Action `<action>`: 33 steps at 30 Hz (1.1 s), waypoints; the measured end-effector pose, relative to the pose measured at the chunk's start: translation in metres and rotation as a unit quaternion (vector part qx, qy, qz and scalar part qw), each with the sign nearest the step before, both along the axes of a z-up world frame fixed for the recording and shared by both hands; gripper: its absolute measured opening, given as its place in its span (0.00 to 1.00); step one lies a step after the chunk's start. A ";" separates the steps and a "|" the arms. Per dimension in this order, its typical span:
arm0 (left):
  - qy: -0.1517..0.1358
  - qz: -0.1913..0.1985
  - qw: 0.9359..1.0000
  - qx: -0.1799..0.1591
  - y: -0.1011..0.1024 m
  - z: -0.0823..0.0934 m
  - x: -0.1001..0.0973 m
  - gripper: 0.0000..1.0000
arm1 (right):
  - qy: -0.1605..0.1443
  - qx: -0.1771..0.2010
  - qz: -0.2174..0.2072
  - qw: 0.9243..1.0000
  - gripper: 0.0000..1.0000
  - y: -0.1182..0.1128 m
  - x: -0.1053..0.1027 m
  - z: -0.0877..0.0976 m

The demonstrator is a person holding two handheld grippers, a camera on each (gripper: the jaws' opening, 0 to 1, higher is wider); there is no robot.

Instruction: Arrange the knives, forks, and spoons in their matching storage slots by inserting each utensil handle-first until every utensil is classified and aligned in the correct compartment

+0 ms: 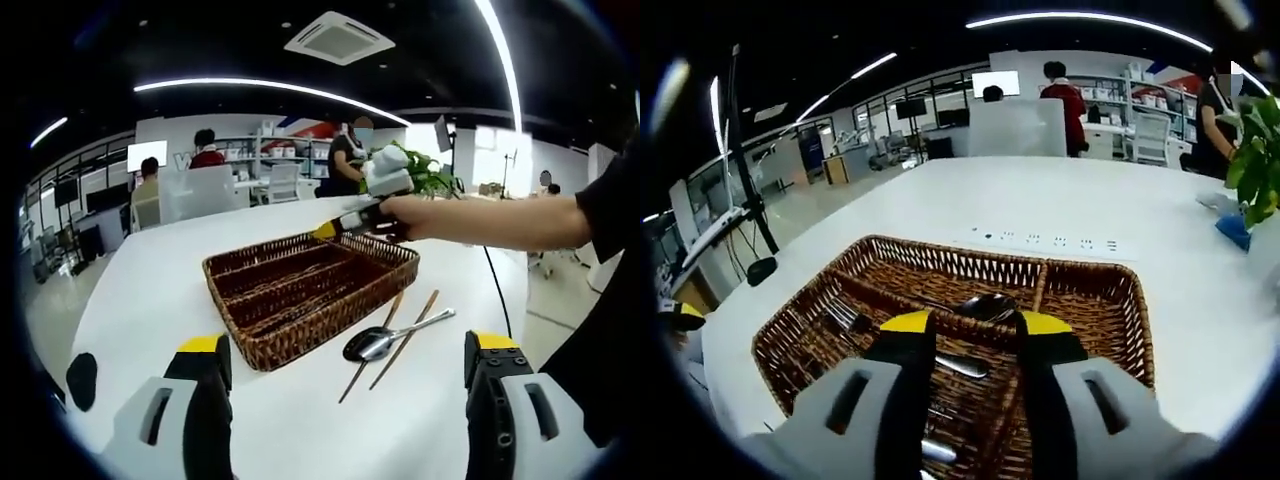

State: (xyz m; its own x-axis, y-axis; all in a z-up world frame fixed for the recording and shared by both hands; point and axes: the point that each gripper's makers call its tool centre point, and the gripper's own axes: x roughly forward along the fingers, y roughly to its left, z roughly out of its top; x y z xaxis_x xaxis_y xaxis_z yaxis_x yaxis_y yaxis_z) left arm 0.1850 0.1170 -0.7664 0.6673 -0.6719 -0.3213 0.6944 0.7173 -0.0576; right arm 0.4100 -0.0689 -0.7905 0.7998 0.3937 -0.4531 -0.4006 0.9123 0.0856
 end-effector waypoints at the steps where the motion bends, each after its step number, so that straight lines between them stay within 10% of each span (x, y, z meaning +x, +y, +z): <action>1: -0.001 0.000 1.000 0.000 -0.001 0.001 0.000 0.99 | -0.002 0.000 0.002 1.000 0.35 -0.001 -0.002 0.002; 33: -0.010 0.004 1.000 0.011 -0.020 0.010 -0.002 0.99 | -0.061 -0.020 0.095 0.993 0.82 -0.024 -0.118 0.037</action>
